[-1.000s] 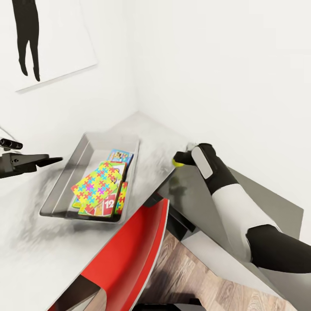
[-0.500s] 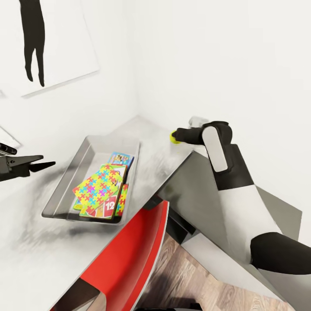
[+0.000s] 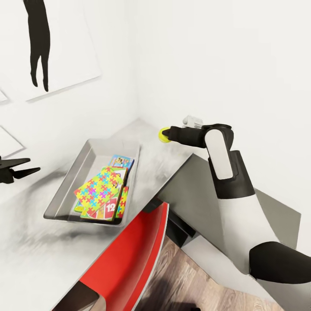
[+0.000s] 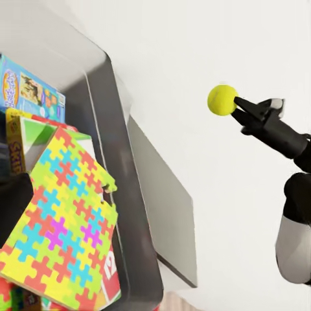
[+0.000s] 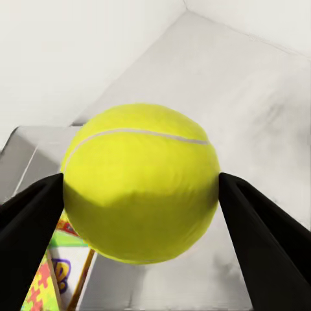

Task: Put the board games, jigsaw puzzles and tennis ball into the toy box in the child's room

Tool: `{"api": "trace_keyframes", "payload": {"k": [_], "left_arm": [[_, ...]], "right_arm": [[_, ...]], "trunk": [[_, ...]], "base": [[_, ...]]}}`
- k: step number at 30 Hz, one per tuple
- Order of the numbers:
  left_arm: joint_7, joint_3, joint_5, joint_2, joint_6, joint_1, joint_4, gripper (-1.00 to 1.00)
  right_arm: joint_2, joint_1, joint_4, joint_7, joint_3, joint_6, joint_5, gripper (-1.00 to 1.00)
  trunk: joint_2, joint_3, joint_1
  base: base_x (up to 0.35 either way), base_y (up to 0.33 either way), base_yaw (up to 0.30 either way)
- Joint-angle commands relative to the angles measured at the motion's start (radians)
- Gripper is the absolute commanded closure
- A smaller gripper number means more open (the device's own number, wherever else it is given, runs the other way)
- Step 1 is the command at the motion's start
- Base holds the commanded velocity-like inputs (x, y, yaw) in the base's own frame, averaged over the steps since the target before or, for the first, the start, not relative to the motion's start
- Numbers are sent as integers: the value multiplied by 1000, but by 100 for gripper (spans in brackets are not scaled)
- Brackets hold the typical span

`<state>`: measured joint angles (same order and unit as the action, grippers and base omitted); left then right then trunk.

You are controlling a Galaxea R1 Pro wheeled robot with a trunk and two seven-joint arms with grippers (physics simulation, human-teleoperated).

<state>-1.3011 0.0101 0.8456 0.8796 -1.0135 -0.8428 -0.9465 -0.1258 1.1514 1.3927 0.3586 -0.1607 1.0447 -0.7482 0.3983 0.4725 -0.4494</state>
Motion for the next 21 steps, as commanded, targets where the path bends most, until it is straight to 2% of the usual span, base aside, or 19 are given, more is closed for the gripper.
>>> {"api": "trace_keyframes", "payload": {"k": [1, 4, 10, 18, 21], "left_arm": [[-1, -1, 3, 2, -8, -1, 8, -100], [-1, -1, 2, 4, -7, -1, 47, -100], [-1, -4, 2, 4, -5, 1, 97, -100], [-1, -6, 4, 0, 2, 2, 104, -100], [-1, -8, 4, -3, 4, 2, 104, -100]], "right_arm": [[-3, -3, 2, 10, -1, 2, -11, 100], [-31, -18, 10, 10, -28, 2, -16, 100], [-49, -33, 12, 8, -93, -5, -18, 100], [-49, -35, 8, 7, -107, -9, -23, 100], [-49, -35, 6, 8, -108, -9, -23, 100]], "trunk": [[2, 0, -1], [2, -5, -1], [2, -15, -1], [2, -28, -1], [2, -33, -1]], "base": [[0, 0, 0], [0, 0, 0], [0, 0, 0], [-6, -6, 17], [-147, -134, 112]]}}
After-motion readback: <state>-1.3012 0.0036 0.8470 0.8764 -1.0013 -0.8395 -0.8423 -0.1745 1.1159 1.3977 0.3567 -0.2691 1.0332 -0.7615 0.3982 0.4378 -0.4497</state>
